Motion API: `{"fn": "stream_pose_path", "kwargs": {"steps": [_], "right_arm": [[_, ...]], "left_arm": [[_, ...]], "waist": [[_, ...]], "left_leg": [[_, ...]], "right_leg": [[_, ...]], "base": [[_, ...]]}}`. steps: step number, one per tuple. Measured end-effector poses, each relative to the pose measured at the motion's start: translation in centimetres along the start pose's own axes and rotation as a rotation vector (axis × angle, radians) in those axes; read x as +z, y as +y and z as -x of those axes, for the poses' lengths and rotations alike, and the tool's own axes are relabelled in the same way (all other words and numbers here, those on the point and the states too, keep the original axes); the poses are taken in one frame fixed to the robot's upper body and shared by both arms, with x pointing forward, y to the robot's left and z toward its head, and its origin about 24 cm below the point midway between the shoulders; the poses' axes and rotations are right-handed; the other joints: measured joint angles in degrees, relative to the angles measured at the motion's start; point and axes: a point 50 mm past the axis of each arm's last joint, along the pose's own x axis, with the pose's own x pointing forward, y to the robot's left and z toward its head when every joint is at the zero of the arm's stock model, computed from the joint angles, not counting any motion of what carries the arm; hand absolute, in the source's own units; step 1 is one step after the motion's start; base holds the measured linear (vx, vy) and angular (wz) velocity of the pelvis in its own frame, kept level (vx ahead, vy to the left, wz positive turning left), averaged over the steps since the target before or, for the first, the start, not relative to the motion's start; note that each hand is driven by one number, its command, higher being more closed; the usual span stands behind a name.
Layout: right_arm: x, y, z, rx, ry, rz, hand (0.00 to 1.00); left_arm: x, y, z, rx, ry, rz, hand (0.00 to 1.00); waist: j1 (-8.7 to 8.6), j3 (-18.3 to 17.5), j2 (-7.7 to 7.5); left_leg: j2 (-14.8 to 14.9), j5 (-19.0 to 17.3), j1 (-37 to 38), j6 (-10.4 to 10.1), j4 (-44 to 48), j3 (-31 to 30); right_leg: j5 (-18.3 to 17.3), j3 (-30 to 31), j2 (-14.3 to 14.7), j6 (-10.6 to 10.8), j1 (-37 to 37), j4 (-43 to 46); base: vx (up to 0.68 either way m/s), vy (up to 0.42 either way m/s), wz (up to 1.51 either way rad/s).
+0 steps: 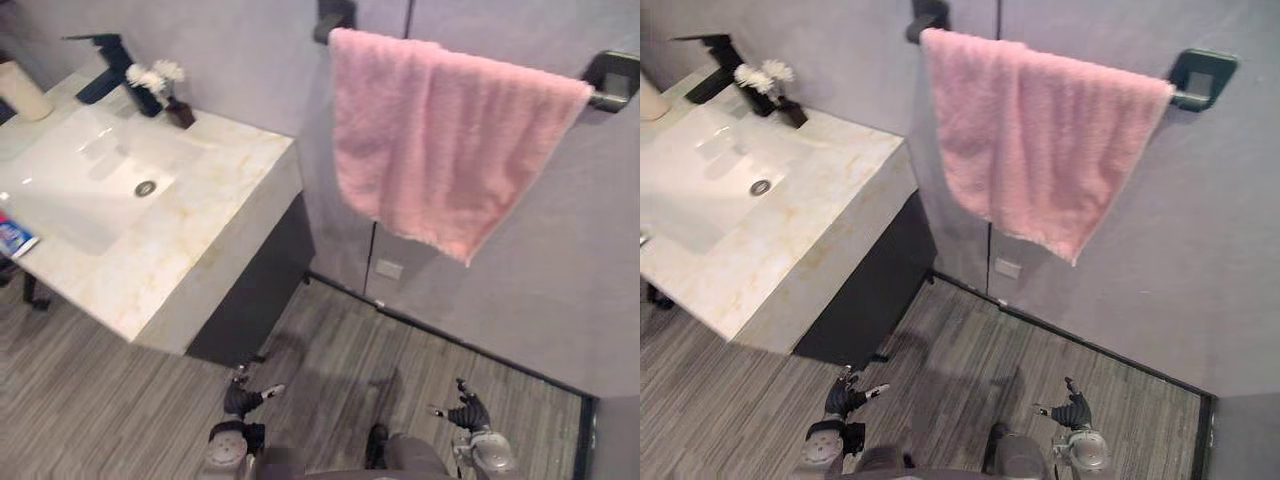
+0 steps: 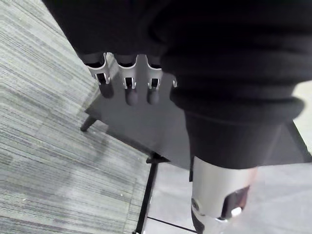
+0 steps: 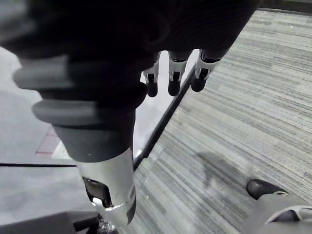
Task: Organize washtable
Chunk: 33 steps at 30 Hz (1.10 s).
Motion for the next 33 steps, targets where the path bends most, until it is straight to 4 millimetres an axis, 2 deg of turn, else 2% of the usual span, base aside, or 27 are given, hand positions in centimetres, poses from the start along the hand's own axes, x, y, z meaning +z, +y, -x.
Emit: {"fn": "stream_pose_path", "kwargs": {"steps": [1,3,4,7,9,10,11,12,14,16,19,21,22,23,24,26,28,30,33], "right_arm": [[0.1,0.1,-0.2,-0.001,0.005,-0.013,0.0],[0.1,0.4,-0.2,0.001,0.008,-0.038,0.0],[0.3,0.9,-0.3,0.011,0.009,-0.046,0.0],[0.1,1.6,-0.3,0.027,0.027,-0.054,0.0],[0.0,2.1,-0.2,0.041,0.032,-0.052,0.0],[-0.3,2.5,0.0,0.052,0.042,-0.053,0.0],[-0.4,2.5,0.1,0.054,0.047,-0.058,0.0],[-0.6,2.3,0.1,0.047,0.05,-0.055,0.0],[-1.1,2.1,0.3,0.046,0.067,-0.045,0.0],[-1.5,2.1,0.5,0.048,0.076,-0.043,0.0],[-1.9,2.5,0.9,0.054,0.09,-0.057,0.0],[-2.2,2.7,1.0,0.055,0.099,-0.08,0.0],[-2.3,2.7,1.1,0.054,0.105,-0.087,0.0],[-2.7,2.6,1.3,0.049,0.115,-0.099,0.0],[-2.8,2.7,1.4,0.05,0.119,-0.104,0.0],[-2.3,2.9,1.3,0.053,0.099,-0.113,0.0],[-1.0,3.7,0.9,0.079,0.058,-0.109,0.0],[1.0,5.1,0.4,0.124,-0.001,-0.092,0.0],[2.7,5.8,0.0,0.155,-0.06,-0.052,0.0]], "left_arm": [[0.7,-0.1,-0.4,-0.016,-0.025,-0.02,0.0],[1.0,0.0,-0.6,-0.033,-0.038,-0.048,0.0],[0.7,0.5,-0.6,-0.029,-0.029,-0.07,0.0],[-0.5,1.4,-0.2,-0.01,0.015,-0.099,0.0],[-1.4,2.1,0.3,0.002,0.042,-0.12,0.0],[-1.9,2.6,0.5,0.013,0.058,-0.125,0.0],[-2.1,2.6,0.6,0.019,0.066,-0.12,0.0],[-2.2,2.7,0.7,0.027,0.072,-0.113,0.0],[-2.2,2.5,0.7,0.026,0.073,-0.102,0.0],[-2.5,2.4,0.8,0.029,0.086,-0.094,0.0],[-3.0,2.2,0.9,0.045,0.108,-0.084,0.0],[-2.9,2.0,0.8,0.043,0.107,-0.072,0.0],[-2.8,1.8,0.8,0.043,0.106,-0.064,0.0],[-2.9,1.6,0.8,0.043,0.11,-0.047,0.0],[-3.2,1.7,0.9,0.05,0.127,-0.029,0.0],[-3.9,2.6,1.1,0.092,0.157,-0.005,0.0],[-4.3,4.0,1.2,0.146,0.178,-0.003,0.0],[-6.0,5.8,2.1,0.212,0.244,0.007,0.0],[-7.5,6.7,3.3,0.259,0.301,0.03,0.0]], "waist": [[-0.31,-0.04,0.06],[-0.28,-0.08,0.01],[-0.13,-0.12,-0.11],[0.5,-0.2,-0.48],[0.61,-0.15,-0.68],[0.54,-0.05,-0.89],[0.53,0.08,-0.73],[-0.06,0.11,-0.89],[0.13,0.15,-1.31],[0.44,-0.14,-1.65],[0.8,-0.97,-2.31],[0.86,-1.17,-3.06],[0.87,-1.25,-3.22],[0.83,-1.33,-3.07],[0.95,-1.4,-3.02],[0.97,-1.66,-3.96],[2.44,-1.78,-4.78],[3.82,-1.81,-5.62],[4.31,-1.41,-5.92]], "left_leg": [[-1.27,0.11,0.45,-0.19,-5.22,0.7],[-2.17,0.19,1.37,-0.33,-10.19,0.91],[-3.19,0.19,1.15,-0.34,-11.63,0.91],[-5.84,0.17,0.69,-0.29,-11.98,1.34],[-7.2,-0.28,-0.15,0.51,-11.55,0.74],[-7.64,-1.28,-1.91,1.86,-9.75,-0.78],[-7.55,-1.98,-2.73,2.29,-8.85,-1.81],[-7.75,-2.3,-4.67,2.48,-7.61,-4.5],[-8.61,-2.27,-5.72,2.49,-7.66,-7.7],[-9.45,-1.94,-6.64,2.3,-7.97,-10.79],[-10.63,-0.93,-8.69,2.7,-9.54,-16.54],[-10.41,0.3,-9.26,5.8,-11.75,-14.09],[-10.17,0.85,-9.63,6.39,-11.33,-11.71],[-9.17,3.14,-10.43,8.4,-9.6,-5.94],[-8.21,6.91,-10.5,7.9,-8.52,-1.38],[-9.27,7.16,-10.44,7.41,-8.55,4.92],[-10.34,7.06,-10.74,7.57,-8.9,5.33],[-11.8,5.89,-10.79,8.33,-8.64,5.63],[-12.52,2.29,-11.41,8.63,-5.37,5.83]], "right_leg": [[2.49,-1.53,-0.41,0.55,-0.44,-1.86],[5.25,-2.81,-0.76,1.41,-0.03,-4.54],[7.65,-2.78,-1.2,1.97,-0.06,-6.46],[11.96,-1.29,-2.6,3.27,0.28,-10.07],[13.52,-0.81,-3.42,3.96,1.05,-12.22],[12.71,0.5,-3.69,5.27,0.76,-12.2],[11.72,3.02,-3.03,5.97,0.55,-11.81],[10.01,12.46,-0.76,6.19,-0.25,-10.53],[7.63,18.91,1.09,6.41,-0.55,-8.55],[4.98,19.11,1.42,6.49,-0.68,-6.55],[3.08,13.6,0.43,6.42,0.05,-5.76],[1.86,9.43,-1.47,7.01,1.77,-6.68],[1.86,8.15,-2.06,7.01,2.37,-6.81],[1.88,5.31,-2.87,6.98,4.24,-6.82],[1.18,2.31,-3.79,7.35,6.21,-6.15],[1.32,-0.44,-5.7,7.6,8.06,-5.26],[1.5,1.8,-6.36,7.91,7.83,-5.64],[2.0,4.13,-7.31,8.75,8.52,-7.69],[2.04,5.63,-8.14,8.87,9.08,-8.74]], "base": [[-0.24,0.28,0.81],[-0.26,0.308,0.56],[-0.23,0.26,0.26],[-0.22,0.178,-0.05],[-0.29,0.138,0.07],[-0.21,0.029,0.28],[-0.31,-0.001,0.76],[-0.17,-0.051,0.85],[-0.11,-0.079,1.06],[-0.05,-0.071,1.02],[0.01,-0.059,1.2],[0.07,-0.007,1.57],[0.07,0.072,1.56],[0.1,0.102,1.69],[0.12,0.095,1.59],[0.18,0.133,1.26],[0.19,0.126,0.64],[0.18,0.148,0.04],[0.11,0.121,-0.18]]}}
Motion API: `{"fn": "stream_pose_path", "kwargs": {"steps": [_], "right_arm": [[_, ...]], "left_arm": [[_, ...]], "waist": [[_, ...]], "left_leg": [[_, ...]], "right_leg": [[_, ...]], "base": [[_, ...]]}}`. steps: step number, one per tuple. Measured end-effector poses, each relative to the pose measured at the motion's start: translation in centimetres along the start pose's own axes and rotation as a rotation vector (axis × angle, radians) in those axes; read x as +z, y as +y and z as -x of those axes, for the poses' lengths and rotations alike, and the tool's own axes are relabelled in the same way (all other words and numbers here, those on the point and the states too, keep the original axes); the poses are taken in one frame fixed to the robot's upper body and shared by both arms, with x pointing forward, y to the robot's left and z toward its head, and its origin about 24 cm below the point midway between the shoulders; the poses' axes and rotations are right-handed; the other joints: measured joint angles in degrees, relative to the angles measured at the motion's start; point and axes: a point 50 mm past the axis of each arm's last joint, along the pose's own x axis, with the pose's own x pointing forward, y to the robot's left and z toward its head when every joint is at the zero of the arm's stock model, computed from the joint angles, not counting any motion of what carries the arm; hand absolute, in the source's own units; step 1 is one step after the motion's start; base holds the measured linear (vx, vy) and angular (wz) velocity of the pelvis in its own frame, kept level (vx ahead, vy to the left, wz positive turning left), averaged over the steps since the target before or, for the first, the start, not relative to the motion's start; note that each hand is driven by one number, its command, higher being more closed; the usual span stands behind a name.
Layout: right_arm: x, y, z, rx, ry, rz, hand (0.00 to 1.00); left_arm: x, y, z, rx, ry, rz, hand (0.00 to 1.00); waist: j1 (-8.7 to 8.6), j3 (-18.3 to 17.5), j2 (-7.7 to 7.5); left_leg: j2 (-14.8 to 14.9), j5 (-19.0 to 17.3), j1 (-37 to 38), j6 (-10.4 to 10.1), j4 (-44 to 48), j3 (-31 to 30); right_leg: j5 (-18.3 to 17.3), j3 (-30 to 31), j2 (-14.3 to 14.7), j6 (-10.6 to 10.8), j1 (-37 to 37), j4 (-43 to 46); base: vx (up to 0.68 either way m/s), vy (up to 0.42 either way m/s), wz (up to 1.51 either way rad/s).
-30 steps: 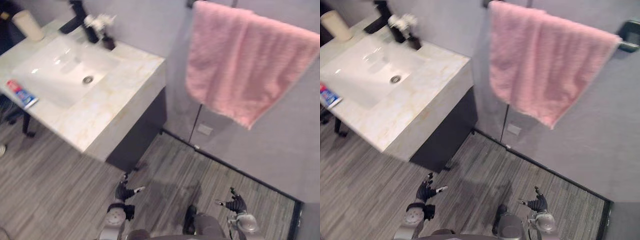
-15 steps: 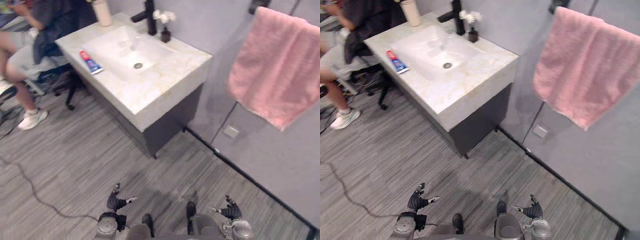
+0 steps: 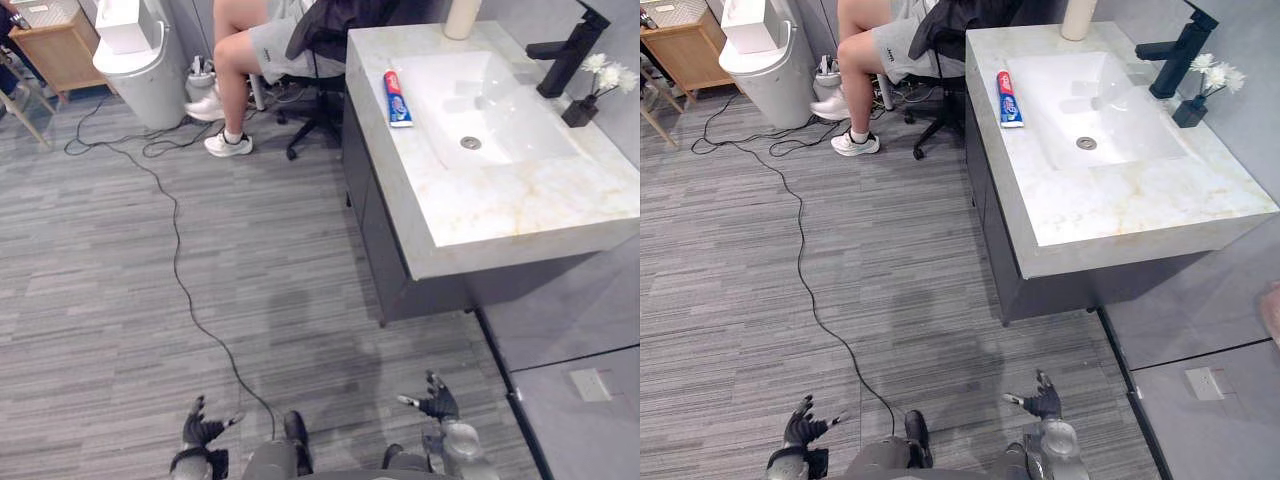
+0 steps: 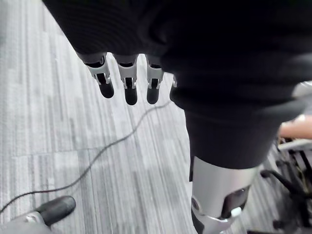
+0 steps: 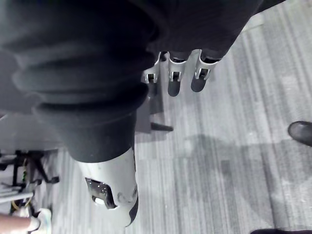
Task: Organize washtable
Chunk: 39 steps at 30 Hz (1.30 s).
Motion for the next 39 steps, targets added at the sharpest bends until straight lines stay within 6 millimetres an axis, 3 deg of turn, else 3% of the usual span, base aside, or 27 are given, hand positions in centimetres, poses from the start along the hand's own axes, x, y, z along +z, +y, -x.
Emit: {"fn": "stream_pose_path", "kwargs": {"steps": [2,5,7,8,9,11,13,15,16,17,18,19,20,21,22,23,24,25,28,31,32,33,34,35,36,37,39], "right_arm": [[1.4,0.5,-0.5,0.023,-0.043,0.027,0.0],[1.4,0.2,-0.5,0.026,-0.045,0.047,0.0],[1.8,0.0,-0.6,0.036,-0.064,0.08,0.0],[1.9,0.2,-0.5,0.045,-0.073,0.087,0.0],[2.2,0.6,-0.5,0.073,-0.09,0.097,0.0],[2.5,0.9,-0.5,0.092,-0.108,0.12,0.0],[3.0,0.7,-0.4,0.097,-0.133,0.136,0.0],[3.1,0.6,-0.4,0.102,-0.143,0.142,0.0],[3.0,0.6,-0.3,0.106,-0.141,0.142,0.0],[2.6,0.6,-0.1,0.118,-0.134,0.147,0.0],[2.0,0.7,0.4,0.13,-0.128,0.155,0.0],[1.5,0.6,0.7,0.13,-0.117,0.155,0.0],[1.5,0.4,0.7,0.135,-0.116,0.16,0.0],[1.7,0.5,0.6,0.137,-0.127,0.16,0.0],[2.4,0.4,0.6,0.135,-0.153,0.16,0.0],[2.8,0.4,0.6,0.127,-0.172,0.152,0.0],[2.8,0.5,0.6,0.122,-0.174,0.145,0.0],[3.1,0.6,0.8,0.112,-0.188,0.12,0.0],[3.8,-0.1,1.1,0.07,-0.228,0.078,0.0],[3.7,-0.6,1.3,0.051,-0.228,0.069,0.0],[3.2,-0.5,1.5,0.051,-0.212,0.059,0.0],[2.6,-0.4,1.7,0.046,-0.193,0.047,0.0],[2.2,-0.6,1.9,0.04,-0.182,0.047,0.0],[1.4,-0.6,2.0,0.034,-0.15,0.045,0.0],[0.9,0.0,2.2,0.039,-0.12,0.019,0.0],[0.6,0.1,2.4,0.035,-0.109,0.007,0.0],[0.3,0.3,2.2,0.037,-0.088,-0.006,0.0]], "left_arm": [[-1.1,0.6,0.4,0.027,0.037,0.025,0.0],[-1.2,0.2,0.5,0.022,0.042,0.039,0.0],[-1.1,-0.1,0.5,0.013,0.04,0.037,0.0],[-0.3,-0.2,0.2,0.007,0.015,0.033,0.0],[0.2,-0.2,0.0,-0.001,-0.003,0.019,0.0],[1.0,-0.6,-0.3,-0.021,-0.028,0.008,0.0],[1.8,-1.4,-0.6,-0.057,-0.053,-0.008,0.0],[2.7,-2.5,-0.7,-0.094,-0.084,-0.021,0.0],[2.7,-2.6,-0.6,-0.098,-0.086,-0.024,0.0],[2.6,-2.8,-0.5,-0.108,-0.085,-0.032,0.0],[2.2,-2.9,-0.4,-0.116,-0.075,-0.038,0.0],[2.1,-3.2,-0.2,-0.124,-0.069,-0.038,0.0],[2.1,-3.9,-0.1,-0.139,-0.068,-0.029,0.0],[2.1,-4.0,-0.1,-0.142,-0.067,-0.024,0.0],[2.1,-4.3,0.0,-0.149,-0.064,-0.011,0.0],[1.9,-4.6,0.1,-0.154,-0.055,0.004,0.0],[2.0,-4.6,0.1,-0.159,-0.057,0.004,0.0],[2.7,-4.8,0.1,-0.164,-0.089,0.013,0.0],[4.6,-5.1,0.3,-0.168,-0.171,0.045,0.0],[5.0,-5.5,0.4,-0.177,-0.189,0.058,0.0],[4.9,-5.8,0.6,-0.181,-0.186,0.068,0.0],[4.7,-6.1,0.8,-0.188,-0.177,0.077,0.0],[4.2,-6.3,1.1,-0.193,-0.163,0.081,0.0],[3.6,-6.4,1.3,-0.197,-0.144,0.084,0.0],[3.4,-5.8,1.1,-0.187,-0.14,0.069,0.0],[3.6,-5.4,0.9,-0.177,-0.146,0.066,0.0],[3.9,-4.1,0.5,-0.142,-0.158,0.058,0.0]], "waist": [[1.14,0.2,-0.74],[1.1,0.66,-1.66],[0.7,1.22,-1.37],[-0.24,1.8,-0.62],[-0.45,2.29,-0.17],[-0.75,2.93,-0.39],[-1.19,3.89,0.44],[-2.52,4.1,0.63],[-2.7,4.04,0.51],[-3.34,4.0,0.37],[-4.16,3.87,0.25],[-4.93,3.39,0.18],[-4.73,3.86,1.93],[-4.79,4.06,2.31],[-4.77,4.66,3.18],[-3.69,5.62,3.97],[-3.24,5.83,3.73],[-2.08,6.26,2.32],[-0.47,6.34,0.91],[1.3,6.35,0.89],[1.85,6.32,0.92],[1.94,5.69,1.79],[1.87,4.97,2.77],[1.7,4.07,3.19],[1.09,2.65,1.1],[1.1,2.11,0.27],[1.34,0.87,-1.48]], "left_leg": [[-0.65,-5.53,-1.98,-0.08,4.93,0.41],[-2.83,-11.4,-3.52,1.73,10.98,-0.76],[-3.47,-13.73,-2.74,3.46,12.72,-3.37],[-2.92,-14.25,-1.24,4.16,12.54,-5.54],[-2.59,-14.69,0.66,4.09,11.53,-7.24],[-2.19,-15.4,5.11,3.89,9.46,-8.23],[-1.62,-16.34,10.0,3.35,7.31,-9.71],[-1.98,-16.33,16.78,0.88,1.8,-11.2],[-2.11,-16.46,18.32,0.03,0.73,-11.46],[-2.21,-17.56,20.6,-2.01,0.37,-12.61],[-2.04,-18.82,22.38,-4.25,2.11,-13.97],[-1.82,-19.2,22.44,-5.38,4.05,-14.6],[0.76,-17.62,20.21,-9.45,11.63,-13.8],[1.7,-15.23,17.51,-12.22,17.56,-13.2],[3.75,-5.3,11.42,-12.14,30.98,-12.42],[6.77,-5.68,7.26,-10.76,42.8,-12.08],[7.69,-7.07,5.27,-8.75,46.98,-11.84],[8.4,-9.09,1.89,-7.48,50.52,-10.61],[8.76,-11.36,-5.46,-3.79,42.93,-8.04],[7.11,-11.69,-8.25,-4.35,28.91,-13.07],[5.7,-10.99,-8.25,-5.48,20.29,-17.61],[5.38,-8.5,-7.2,-7.64,11.9,-21.72],[5.91,-6.94,-6.77,-7.31,9.37,-23.14],[6.99,-1.84,-5.64,-7.68,10.01,-21.88],[6.61,-3.43,-4.23,-6.24,10.27,-15.63],[6.61,-4.14,-3.15,-5.69,10.15,-12.51],[6.88,-4.77,0.71,-4.83,8.14,-3.69]], "right_leg": [[-2.52,1.26,-1.7,2.43,-0.5,0.85],[-8.29,2.86,-4.85,2.82,-1.89,8.18],[-7.33,7.42,-5.87,-1.38,-6.77,22.38],[-9.91,10.6,-4.02,-2.35,-11.05,30.11],[-12.62,11.21,-0.91,-2.18,-13.8,32.09],[-13.28,10.48,2.78,-2.75,-17.94,32.29],[-12.56,6.66,5.74,-2.98,-22.22,28.4],[-4.39,2.18,7.46,-3.82,-27.58,16.18],[-1.95,1.4,7.73,-4.23,-28.39,13.62],[2.18,0.66,8.3,-5.83,-29.76,10.12],[7.76,0.75,8.17,-11.18,-30.31,11.25],[11.35,0.83,7.93,-13.12,-30.35,13.22],[8.48,0.06,8.51,-14.85,-30.29,17.64],[6.72,0.28,9.04,-14.8,-29.84,18.15],[5.01,1.4,11.22,-15.53,-27.16,16.56],[4.33,3.45,13.96,-16.1,-21.92,12.89],[3.8,4.58,15.06,-16.66,-19.08,11.55],[2.89,8.03,15.98,-17.02,-12.75,8.11],[2.34,16.1,16.37,-16.37,-3.34,1.75],[-0.04,23.94,16.25,-14.33,0.52,1.29],[-1.81,27.66,16.06,-12.67,1.23,2.42],[-4.26,31.13,16.6,-10.76,0.92,4.62],[-5.75,33.24,17.37,-9.87,0.45,6.17],[-8.99,37.15,17.99,-7.44,-0.6,10.28],[-10.08,37.05,15.6,-5.38,-2.82,13.79],[-9.94,35.57,14.44,-4.51,-4.06,14.84],[-7.91,26.64,10.71,-2.29,-6.5,13.9]], "base": [[0.1,0.134,-0.18],[0.15,0.178,0.24],[0.22,0.131,0.43],[0.34,0.134,0.67],[0.37,0.119,0.64],[0.42,0.048,0.45],[0.47,0.019,0.46],[0.57,-0.001,0.52],[0.66,-0.035,0.55],[0.83,-0.101,0.77],[0.82,-0.119,0.9],[0.81,-0.155,0.66],[0.53,-0.122,0.25],[0.69,-0.184,-0.14],[0.71,-0.149,-0.69],[0.71,-0.126,-0.96],[0.82,-0.064,-1.3],[0.66,-0.042,-1.04],[0.59,0.033,-1.32],[0.52,0.202,-1.53],[0.43,0.334,-1.82],[0.42,0.374,-1.86],[0.43,0.465,-2.03],[0.41,0.478,-2.0],[0.43,0.518,-2.02],[0.3,0.424,-1.9],[0.15,0.288,-2.05]]}}
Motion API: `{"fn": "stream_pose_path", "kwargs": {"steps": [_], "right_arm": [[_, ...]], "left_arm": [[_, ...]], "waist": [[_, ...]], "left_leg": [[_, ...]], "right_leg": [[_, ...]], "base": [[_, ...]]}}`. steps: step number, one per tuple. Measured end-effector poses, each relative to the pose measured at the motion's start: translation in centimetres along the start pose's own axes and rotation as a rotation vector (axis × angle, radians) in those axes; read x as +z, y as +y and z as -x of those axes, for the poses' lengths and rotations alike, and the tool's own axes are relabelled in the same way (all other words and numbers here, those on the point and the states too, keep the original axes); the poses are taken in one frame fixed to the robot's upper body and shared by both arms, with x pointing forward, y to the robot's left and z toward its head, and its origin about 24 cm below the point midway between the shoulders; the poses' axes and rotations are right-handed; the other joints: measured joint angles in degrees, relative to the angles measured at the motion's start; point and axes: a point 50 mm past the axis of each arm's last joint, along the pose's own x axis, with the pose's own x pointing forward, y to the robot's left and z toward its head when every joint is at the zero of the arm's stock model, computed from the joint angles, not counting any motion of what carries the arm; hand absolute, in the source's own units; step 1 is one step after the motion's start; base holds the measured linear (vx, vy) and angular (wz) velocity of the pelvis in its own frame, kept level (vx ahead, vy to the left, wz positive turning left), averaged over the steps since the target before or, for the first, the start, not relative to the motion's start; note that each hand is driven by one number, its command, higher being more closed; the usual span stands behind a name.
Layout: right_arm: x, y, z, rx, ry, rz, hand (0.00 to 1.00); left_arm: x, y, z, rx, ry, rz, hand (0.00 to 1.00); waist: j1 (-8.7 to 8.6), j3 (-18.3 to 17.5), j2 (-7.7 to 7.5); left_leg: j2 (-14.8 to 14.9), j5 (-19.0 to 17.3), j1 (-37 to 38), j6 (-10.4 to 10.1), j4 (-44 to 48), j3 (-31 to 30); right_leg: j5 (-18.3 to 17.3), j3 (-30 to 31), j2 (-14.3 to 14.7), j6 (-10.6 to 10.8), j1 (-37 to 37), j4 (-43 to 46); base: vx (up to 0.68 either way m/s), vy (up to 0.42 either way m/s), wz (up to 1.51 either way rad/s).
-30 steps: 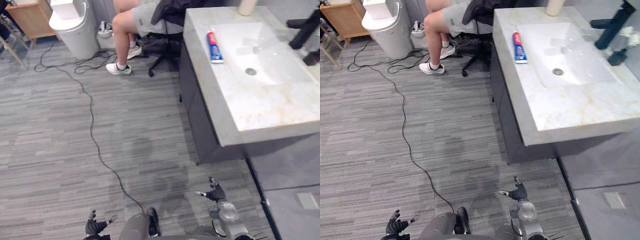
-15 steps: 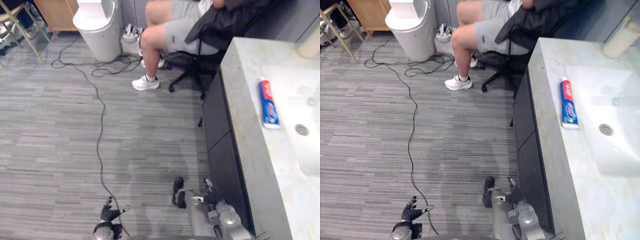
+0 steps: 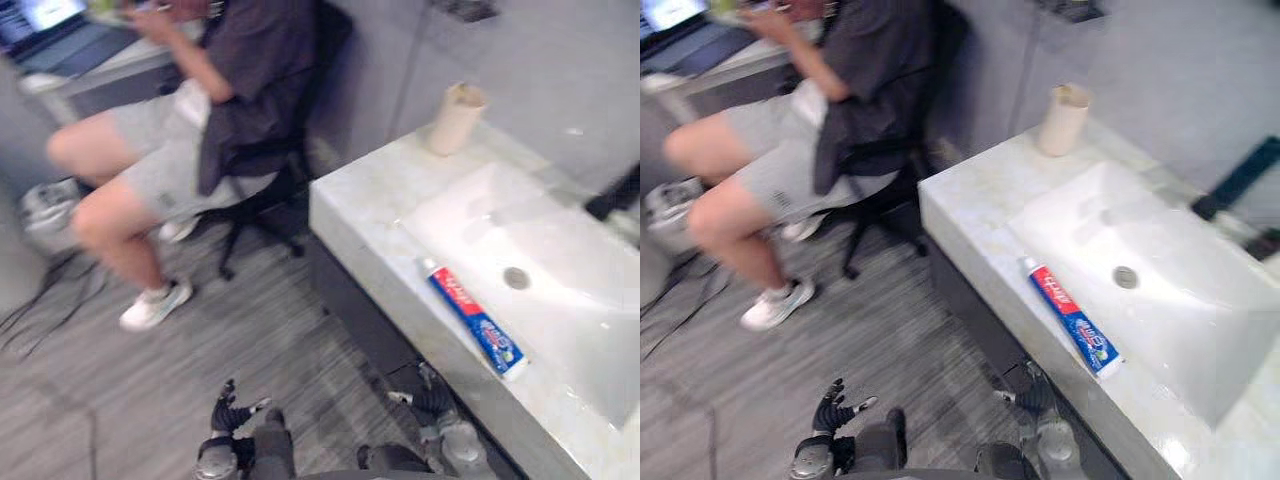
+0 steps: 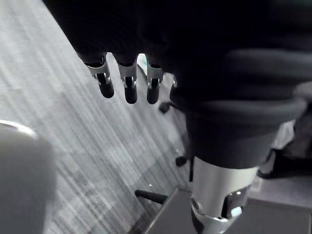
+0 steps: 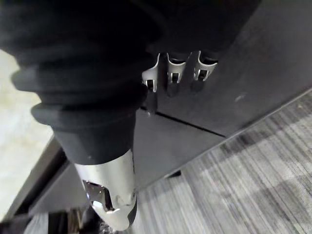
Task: Organize washtable
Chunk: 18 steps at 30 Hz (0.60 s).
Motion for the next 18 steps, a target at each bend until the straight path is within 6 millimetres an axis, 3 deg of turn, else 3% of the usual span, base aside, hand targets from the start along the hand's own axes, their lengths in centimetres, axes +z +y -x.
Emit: {"fn": "stream_pose_path", "kwargs": {"steps": [1,2,3,4,5,6,7,9,11,12,13,16,17,18], "right_arm": [[0.0,0.1,-0.4,0.002,0.008,-0.011,0.0],[0.1,0.4,-0.7,0.009,0.014,-0.014,0.0],[0.0,0.7,-1.3,0.022,0.041,-0.015,0.0],[-0.3,0.7,-1.4,0.024,0.058,-0.017,0.0],[-0.5,0.5,-1.7,0.014,0.076,-0.016,0.0],[-0.6,0.1,-1.7,0.001,0.082,-0.017,0.0],[-1.6,-1.3,-1.5,-0.046,0.122,-0.025,0.0],[-3.1,-2.4,-1.0,-0.089,0.183,-0.038,0.0],[-4.4,-3.7,-0.2,-0.121,0.23,-0.031,0.0],[-4.7,-4.4,-0.1,-0.147,0.242,-0.041,0.0],[-4.7,-4.5,-0.1,-0.151,0.243,-0.043,0.0],[-4.7,-5.8,-0.2,-0.217,0.254,-0.077,0.0],[-4.8,-6.1,-0.1,-0.228,0.259,-0.073,0.0],[-4.9,-6.7,0.0,-0.239,0.262,-0.063,0.0]], "left_arm": [[0.1,0.6,-0.1,0.009,-0.006,-0.015,0.0],[0.1,0.9,-0.1,0.015,-0.007,-0.023,0.0],[0.5,1.5,-0.4,0.023,-0.018,-0.038,0.0],[0.6,1.7,-0.4,0.027,-0.021,-0.044,0.0],[0.7,1.9,-0.7,0.027,-0.016,-0.051,0.0],[0.8,1.8,-0.8,0.022,-0.015,-0.051,0.0],[1.1,1.6,-1.1,0.013,-0.018,-0.05,0.0],[0.8,1.2,-0.9,0.004,-0.01,-0.042,0.0],[0.6,0.7,-0.8,-0.005,-0.002,-0.028,0.0],[0.2,0.0,-0.6,-0.021,0.013,-0.016,0.0],[0.2,-0.1,-0.6,-0.022,0.015,-0.015,0.0],[0.2,-0.4,-0.6,-0.029,0.018,-0.015,0.0],[0.2,-0.4,-0.6,-0.03,0.018,-0.016,0.0],[0.1,-0.5,-0.6,-0.033,0.021,-0.017,0.0]], "waist": [[-0.22,-0.12,-0.09],[-0.25,-0.11,-0.07],[-0.2,-0.15,-0.02],[-0.18,-0.2,-0.1],[-0.42,-0.18,0.12],[-0.58,-0.24,0.09],[-1.98,0.16,1.52],[-2.78,0.13,2.77],[-2.14,0.38,4.48],[-1.55,0.13,5.25],[-1.54,0.09,5.32],[-1.78,0.07,5.32],[-1.83,-0.08,5.63],[-1.81,-0.33,6.47]], "left_leg": [[0.45,-0.34,2.7,0.52,-2.37,4.98],[0.7,-0.4,4.16,0.58,-3.78,7.76],[1.2,-0.68,6.27,0.51,-5.62,13.12],[0.99,-0.85,6.66,0.22,-5.75,14.21],[0.86,-0.86,6.89,0.2,-5.6,15.68],[0.8,-0.86,7.12,0.2,-5.47,15.77],[1.16,-0.97,7.5,0.05,-3.63,15.79],[3.18,-1.68,6.92,-0.95,3.08,15.41],[8.22,-2.7,2.28,-0.87,19.88,8.5],[7.61,-4.84,0.76,-1.04,21.05,3.01],[7.49,-5.01,0.67,-1.05,20.9,2.67],[3.66,-5.75,-0.61,-1.45,8.73,-6.52],[2.09,-4.24,-0.16,-2.95,2.8,-10.36],[1.86,0.08,-0.18,-3.6,-0.62,-12.52]], "right_leg": [[0.94,-9.27,-2.2,1.13,-0.9,-1.19],[1.42,-15.96,-3.53,0.64,-1.06,-1.59],[3.43,-32.48,-6.57,-2.81,-0.84,-2.68],[4.44,-37.19,-7.37,-3.9,-0.82,-2.98],[4.66,-40.87,-7.83,-3.48,-0.79,-3.47],[4.75,-40.25,-7.56,-3.32,-0.96,-3.66],[4.91,-38.68,-6.77,-3.06,-0.08,-4.84],[5.01,-37.2,-5.89,-2.91,1.97,-6.51],[4.87,-32.8,-3.33,-3.41,4.99,-8.62],[4.54,-29.35,-2.53,-4.09,5.36,-9.03],[4.54,-29.13,-2.52,-4.08,5.38,-9.06],[5.05,-22.87,-2.68,-2.95,6.13,-9.27],[4.98,-21.17,-2.63,-1.89,6.21,-9.24],[4.88,-19.91,-2.12,-0.97,6.16,-9.2]], "base": [[0.06,0.192,-1.97],[0.05,0.233,-2.19],[0.04,0.163,-1.75],[0.04,0.11,-1.78],[0.04,0.003,-1.04],[0.07,-0.058,-0.91],[0.07,-0.061,-0.51],[0.07,-0.052,-0.53],[0.06,-0.029,-1.19],[0.07,0.023,-1.15],[0.11,0.071,-1.26],[0.14,0.132,-0.99],[0.14,0.186,-0.97],[0.12,0.177,-0.79]]}}
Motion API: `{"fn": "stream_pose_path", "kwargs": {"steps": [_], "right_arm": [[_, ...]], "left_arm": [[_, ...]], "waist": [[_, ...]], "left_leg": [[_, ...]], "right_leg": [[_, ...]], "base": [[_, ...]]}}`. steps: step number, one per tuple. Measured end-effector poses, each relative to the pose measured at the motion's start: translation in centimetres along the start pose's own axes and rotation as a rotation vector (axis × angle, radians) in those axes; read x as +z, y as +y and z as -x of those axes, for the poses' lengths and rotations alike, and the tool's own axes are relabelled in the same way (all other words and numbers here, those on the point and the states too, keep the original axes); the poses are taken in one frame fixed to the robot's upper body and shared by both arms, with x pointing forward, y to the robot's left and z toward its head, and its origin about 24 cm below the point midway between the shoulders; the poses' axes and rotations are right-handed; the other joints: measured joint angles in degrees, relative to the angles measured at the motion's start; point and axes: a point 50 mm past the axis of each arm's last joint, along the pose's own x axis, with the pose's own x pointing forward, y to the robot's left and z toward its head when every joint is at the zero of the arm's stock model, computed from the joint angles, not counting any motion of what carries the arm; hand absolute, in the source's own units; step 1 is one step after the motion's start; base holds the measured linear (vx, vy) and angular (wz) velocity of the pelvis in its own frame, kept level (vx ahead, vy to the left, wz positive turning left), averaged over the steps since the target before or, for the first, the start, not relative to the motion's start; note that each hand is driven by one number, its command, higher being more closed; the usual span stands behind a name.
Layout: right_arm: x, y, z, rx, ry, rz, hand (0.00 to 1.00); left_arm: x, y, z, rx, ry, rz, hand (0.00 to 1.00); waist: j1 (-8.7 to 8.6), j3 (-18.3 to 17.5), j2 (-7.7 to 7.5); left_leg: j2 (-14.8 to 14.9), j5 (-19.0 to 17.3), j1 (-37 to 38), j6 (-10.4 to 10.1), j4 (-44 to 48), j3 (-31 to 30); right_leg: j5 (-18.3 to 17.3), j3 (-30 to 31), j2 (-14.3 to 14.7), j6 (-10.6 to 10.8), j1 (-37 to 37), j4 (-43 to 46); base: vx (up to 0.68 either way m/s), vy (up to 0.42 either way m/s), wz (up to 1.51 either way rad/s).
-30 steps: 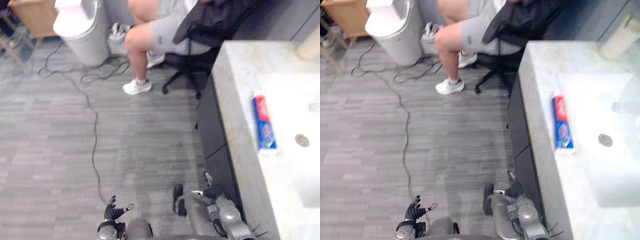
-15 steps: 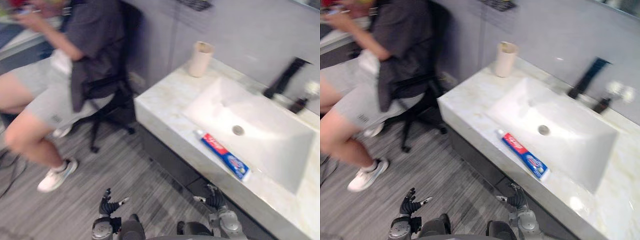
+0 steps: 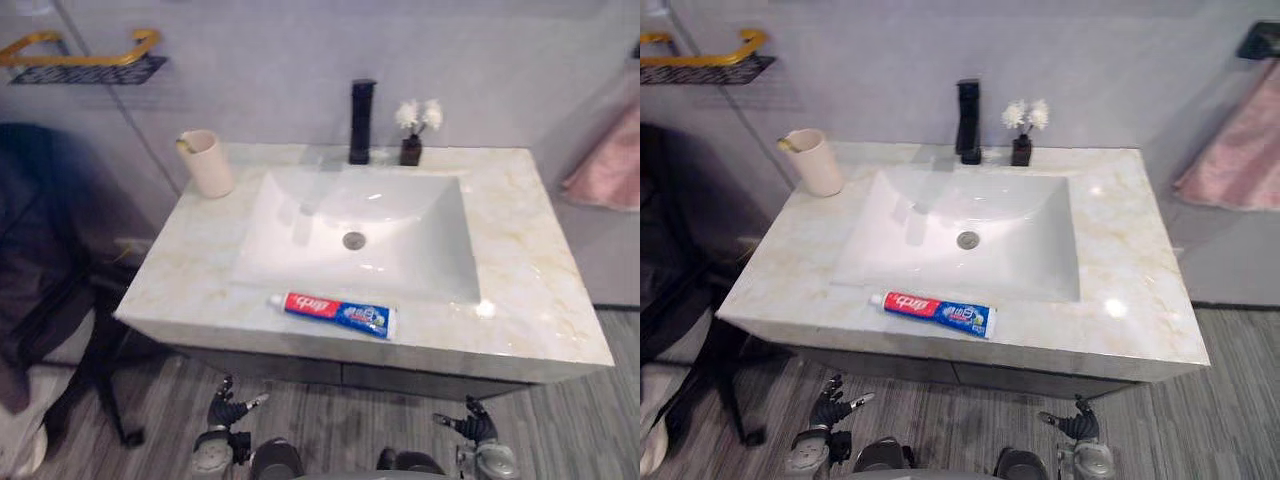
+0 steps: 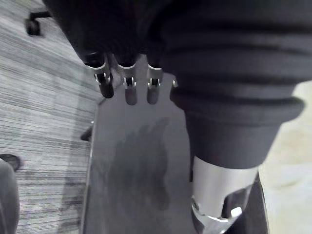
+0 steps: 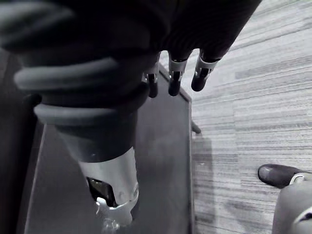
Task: Organize washtable
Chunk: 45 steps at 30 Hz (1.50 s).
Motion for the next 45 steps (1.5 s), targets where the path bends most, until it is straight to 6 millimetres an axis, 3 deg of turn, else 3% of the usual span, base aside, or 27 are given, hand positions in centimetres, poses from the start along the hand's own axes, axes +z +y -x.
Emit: {"fn": "stream_pose_path", "kwargs": {"steps": [1,3,5,6,12,20,23,27,32,33,34,36,37,38,39,43,45], "right_arm": [[-0.3,-0.1,0.0,-0.003,0.014,-0.001,0.0],[-1.3,0.5,0.4,0.007,0.05,-0.019,0.0],[-1.4,0.6,0.4,0.006,0.058,-0.031,0.0],[0.5,0.8,-0.6,0.011,0.026,-0.034,0.0],[0.4,0.8,-0.6,0.011,0.032,-0.047,0.0],[-0.5,0.1,-0.2,0.001,0.047,-0.225,0.0],[-0.6,-0.2,0.0,0.005,0.038,-0.281,0.0],[-0.3,-1.3,-0.2,-0.014,0.021,-0.297,0.0],[-0.5,-2.4,-0.1,-0.033,0.022,-0.276,0.0],[-0.5,-2.6,0.0,-0.036,0.014,-0.27,0.0],[-0.5,-2.7,0.1,-0.039,0.011,-0.269,0.0],[-1.0,-3.2,0.6,-0.048,0.005,-0.257,0.0],[-1.4,-3.5,0.9,-0.055,0.01,-0.252,0.0],[-1.6,-3.5,1.0,-0.058,0.013,-0.25,0.0],[-1.9,-3.7,1.1,-0.062,0.02,-0.248,0.0],[-2.4,-4.9,1.8,-0.102,0.01,-0.264,0.0],[-2.7,-5.2,2.1,-0.112,0.013,-0.261,0.0]], "left_arm": [[-0.1,0.2,0.0,0.004,0.005,-0.006,0.0],[-0.4,1.0,-0.1,0.019,0.021,-0.028,0.0],[-0.3,1.3,-0.1,0.018,0.019,-0.045,0.0],[-2.2,2.6,0.2,0.033,0.096,-0.092,0.0],[-2.2,2.6,0.2,0.032,0.096,-0.092,0.0],[-2.8,1.8,0.6,-0.001,0.116,-0.025,0.0],[-2.8,2.5,0.6,0.03,0.11,0.012,0.0],[-4.3,6.0,1.1,0.169,0.177,0.076,0.0],[-4.1,13.1,2.2,0.385,0.158,0.09,0.0],[-2.7,15.1,2.5,0.446,0.096,0.089,0.0],[-2.2,15.7,2.6,0.464,0.068,0.086,0.0],[1.5,18.0,3.2,0.534,-0.096,0.068,0.0],[4.9,19.4,4.0,0.582,-0.247,0.044,0.0],[6.1,19.8,4.3,0.599,-0.3,0.035,0.0],[8.9,20.3,5.3,0.638,-0.426,0.023,0.0],[17.3,19.0,9.6,0.664,-0.878,-0.036,0.0],[21.1,16.7,12.3,0.615,-1.12,-0.059,0.0]], "waist": [[0.14,-0.07,-0.02],[-0.62,-0.63,-2.77],[-0.23,-0.82,-3.69],[-0.11,-1.45,-5.1],[-0.14,-1.46,-5.1],[-0.19,-1.87,-4.49],[-0.73,-1.86,-4.44],[-1.24,-2.02,-3.79],[-1.09,-2.05,-3.43],[-0.9,-1.96,-3.27],[-0.71,-1.95,-3.22],[0.17,-1.9,-3.09],[0.38,-1.87,-3.01],[0.58,-1.86,-2.94],[1.23,-1.99,-2.66],[1.43,-2.18,-1.63],[1.49,-2.55,-0.65]], "left_leg": [[-0.47,0.25,0.63,-0.03,0.7,0.24],[-3.52,0.17,1.96,0.92,-1.35,1.17],[-5.47,0.51,1.91,1.86,-2.77,2.09],[-9.64,8.09,13.19,3.53,-22.44,3.79],[-9.64,8.1,13.53,3.53,-22.44,3.81],[-9.64,8.2,15.4,3.45,-22.51,2.78],[-9.65,8.76,15.4,3.42,-22.73,1.07],[-9.58,8.94,15.39,3.3,-22.95,0.64],[-9.63,8.93,15.5,3.3,-22.94,0.14],[-9.67,8.93,15.47,3.3,-22.87,0.02],[-9.68,8.93,15.43,3.3,-22.81,-0.03],[-9.77,8.93,15.23,3.3,-22.63,-0.47],[-9.93,9.0,14.96,3.37,-22.62,-1.45],[-10.0,9.02,14.95,3.37,-22.62,-1.67],[-10.03,9.03,14.88,3.37,-22.62,-1.86],[-10.36,9.78,13.42,3.33,-22.56,-4.0],[-10.42,10.02,13.17,3.33,-22.56,-4.99]], "right_leg": [[-0.09,1.36,-0.43,0.67,0.14,0.01],[0.52,1.89,-3.11,2.42,0.93,-1.68],[1.38,2.72,-4.87,3.69,0.9,-3.15],[3.37,4.65,-6.39,3.72,4.48,-9.62],[3.37,4.65,-6.39,3.72,4.75,-9.61],[3.37,3.07,-6.44,3.73,7.42,-10.09],[3.39,1.05,-6.43,3.78,8.78,-10.69],[3.71,0.46,-6.38,4.37,9.29,-11.26],[3.98,-0.51,-6.38,4.82,10.37,-12.19],[3.99,-0.57,-6.45,4.85,10.37,-12.23],[3.99,-0.62,-6.47,4.85,10.38,-12.27],[4.0,-1.17,-6.53,4.85,10.51,-12.38],[4.0,-2.2,-6.58,4.85,10.97,-12.65],[3.99,-2.43,-6.6,4.85,11.14,-12.77],[3.99,-2.62,-6.61,4.85,11.2,-12.88],[4.0,-4.96,-6.63,4.85,11.07,-12.82],[3.99,-5.84,-6.62,4.84,11.18,-12.4]], "base": [[0.19,0.205,-0.55],[0.18,0.191,-0.15],[0.11,0.161,0.0],[0.08,0.111,-0.02],[0.0,0.0,0.0],[-0.03,-0.019,0.07],[-0.06,-0.046,0.28],[-0.05,-0.027,0.06],[-0.02,-0.021,0.07],[0.0,0.0,0.0],[-0.01,-0.019,0.03],[-0.01,-0.026,0.15],[-0.01,-0.031,0.25],[-0.01,-0.031,0.24],[-0.01,-0.027,0.1],[-0.01,-0.029,0.3],[-0.02,-0.03,0.23]]}}
